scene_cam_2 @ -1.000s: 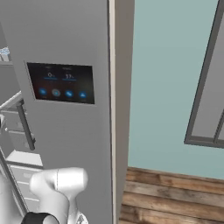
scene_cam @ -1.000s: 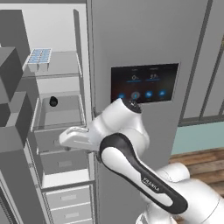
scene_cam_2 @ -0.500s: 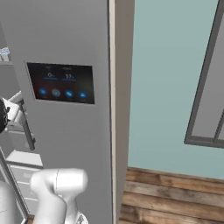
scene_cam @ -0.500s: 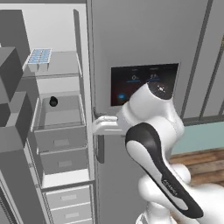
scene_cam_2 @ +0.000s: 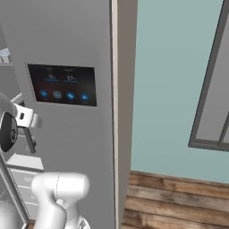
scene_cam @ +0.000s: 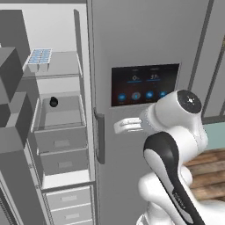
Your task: Open the freezer door, pick up the ice cube tray from the freezer, and place it on the dining counter.
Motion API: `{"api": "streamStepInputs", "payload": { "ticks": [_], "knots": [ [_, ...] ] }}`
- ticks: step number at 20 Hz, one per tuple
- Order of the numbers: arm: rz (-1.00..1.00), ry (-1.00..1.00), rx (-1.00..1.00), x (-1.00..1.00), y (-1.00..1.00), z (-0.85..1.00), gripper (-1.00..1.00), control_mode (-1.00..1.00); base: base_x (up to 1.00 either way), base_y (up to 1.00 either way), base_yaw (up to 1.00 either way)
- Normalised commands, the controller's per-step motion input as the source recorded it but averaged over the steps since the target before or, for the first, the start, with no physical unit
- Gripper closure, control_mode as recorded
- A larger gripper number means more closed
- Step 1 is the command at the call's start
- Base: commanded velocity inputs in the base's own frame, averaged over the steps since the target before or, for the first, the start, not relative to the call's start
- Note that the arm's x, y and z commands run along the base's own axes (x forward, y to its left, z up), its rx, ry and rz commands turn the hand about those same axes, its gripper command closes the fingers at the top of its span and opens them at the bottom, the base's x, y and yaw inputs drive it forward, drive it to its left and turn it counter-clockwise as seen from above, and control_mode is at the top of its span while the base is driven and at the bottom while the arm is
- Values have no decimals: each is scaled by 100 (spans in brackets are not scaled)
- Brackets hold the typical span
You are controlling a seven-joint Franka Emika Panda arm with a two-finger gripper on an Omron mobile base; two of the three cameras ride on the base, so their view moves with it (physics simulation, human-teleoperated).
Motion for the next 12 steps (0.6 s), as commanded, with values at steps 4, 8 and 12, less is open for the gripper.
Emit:
{"api": "streamStepInputs", "payload": {
  "ticks": [4,8,12],
  "knots": [
    [-1,0,-1,-7,-2,0,-100,-100,0,0,0],
    [1,3,0,-16,8,0,-100,100,-24,8,0],
    [0,0,0,0,0,0,-100,100,-22,77,0]
  ]
}}
